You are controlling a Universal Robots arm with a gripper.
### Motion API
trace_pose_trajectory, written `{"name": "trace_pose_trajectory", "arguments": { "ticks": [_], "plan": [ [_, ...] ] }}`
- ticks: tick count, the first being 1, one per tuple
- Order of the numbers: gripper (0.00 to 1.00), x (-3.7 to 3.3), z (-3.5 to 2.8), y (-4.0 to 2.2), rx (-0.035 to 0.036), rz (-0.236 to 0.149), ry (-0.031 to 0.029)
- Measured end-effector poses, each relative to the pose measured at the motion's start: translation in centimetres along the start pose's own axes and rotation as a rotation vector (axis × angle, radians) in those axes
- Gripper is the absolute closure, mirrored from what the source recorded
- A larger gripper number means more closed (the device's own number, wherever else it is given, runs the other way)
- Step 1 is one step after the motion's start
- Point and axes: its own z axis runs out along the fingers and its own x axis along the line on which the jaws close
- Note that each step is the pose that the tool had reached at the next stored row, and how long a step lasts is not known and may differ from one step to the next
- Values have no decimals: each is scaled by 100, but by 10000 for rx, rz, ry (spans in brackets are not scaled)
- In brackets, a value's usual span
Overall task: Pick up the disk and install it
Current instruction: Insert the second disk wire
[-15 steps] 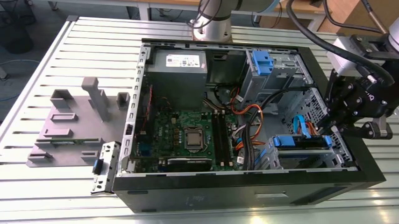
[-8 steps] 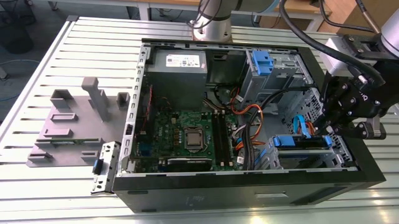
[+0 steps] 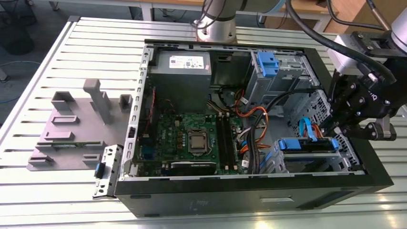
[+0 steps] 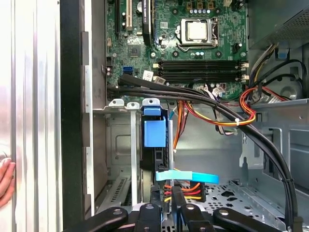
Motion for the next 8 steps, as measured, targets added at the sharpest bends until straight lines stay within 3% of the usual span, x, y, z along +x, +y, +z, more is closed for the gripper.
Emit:
{"name": "trace_pose_trajectory", "arguments": {
  "ticks": [8],
  "plan": [
    [76,0,-9,0,0,0,0]
  ]
}}
